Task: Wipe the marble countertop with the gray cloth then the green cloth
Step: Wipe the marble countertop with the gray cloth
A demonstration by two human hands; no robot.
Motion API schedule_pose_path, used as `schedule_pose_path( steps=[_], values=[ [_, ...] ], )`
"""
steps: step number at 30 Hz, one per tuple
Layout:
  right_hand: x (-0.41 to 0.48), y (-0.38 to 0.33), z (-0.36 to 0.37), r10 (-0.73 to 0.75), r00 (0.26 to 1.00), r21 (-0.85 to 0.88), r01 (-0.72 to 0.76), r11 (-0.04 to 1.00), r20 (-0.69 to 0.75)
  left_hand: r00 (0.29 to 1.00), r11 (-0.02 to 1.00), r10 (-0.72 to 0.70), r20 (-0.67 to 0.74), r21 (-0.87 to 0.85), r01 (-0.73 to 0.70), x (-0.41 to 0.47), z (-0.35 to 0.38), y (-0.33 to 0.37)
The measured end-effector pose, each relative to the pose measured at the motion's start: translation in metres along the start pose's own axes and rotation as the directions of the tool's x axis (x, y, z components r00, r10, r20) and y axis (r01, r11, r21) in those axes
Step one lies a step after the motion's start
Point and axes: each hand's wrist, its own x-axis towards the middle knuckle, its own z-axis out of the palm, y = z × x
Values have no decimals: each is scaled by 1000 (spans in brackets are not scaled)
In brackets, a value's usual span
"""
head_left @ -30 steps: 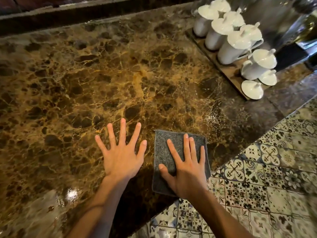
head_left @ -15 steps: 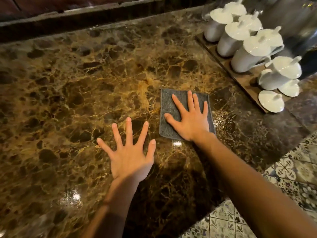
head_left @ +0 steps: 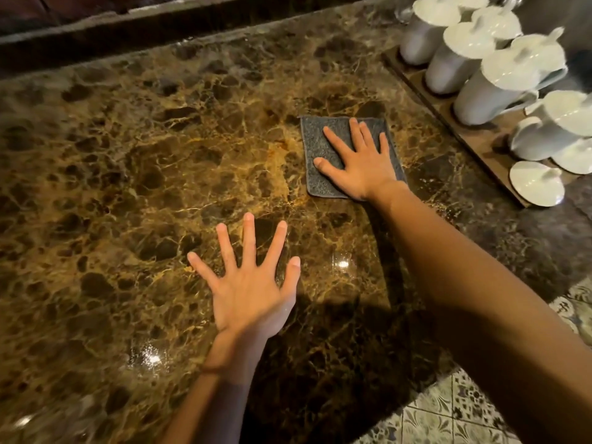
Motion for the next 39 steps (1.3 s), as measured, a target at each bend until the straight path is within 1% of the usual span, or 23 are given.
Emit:
schedule_pose_path(
  steps=[6, 16, 20, 23, 26, 29, 31, 35, 39],
  values=[
    [-66, -14, 15, 17, 1000, -13, -18, 1000, -24, 1000, 1000, 11, -8, 14, -11, 1, 1, 0],
    [-279, -61, 56, 64, 996, 37, -62, 997, -64, 1000, 999, 16, 27, 42, -17, 0, -1, 0],
    [-325, -72, 68, 104, 993, 46, -101, 994, -65, 999, 999, 10, 38, 40, -12, 0, -2, -1],
    [-313, -69, 68, 114, 991, 55, -110, 992, -70, 999, 999, 5, 38, 36, -7, 1, -2, 0],
    [-273, -55, 55, 119, 991, 46, -116, 992, -68, 999, 999, -4, 43, 42, 2, 1, -3, 1],
    [-205, -32, 40, 150, 989, 55, -149, 987, -3, 998, 998, -22, 55, 52, 19, 3, -3, 2],
    [-153, -15, 29, 163, 987, 52, -162, 985, -11, 998, 998, -25, 58, 51, 22, 5, -1, 2],
    [-63, 15, 8, 166, 986, 64, -166, 984, 14, 1000, 999, 23, 10, 47, -23, 4, 1, -1],
    [-1, 33, -13, 194, 979, 87, -198, 976, 57, 998, 997, 55, -2, 53, -55, 9, 1, -1]
  ],
)
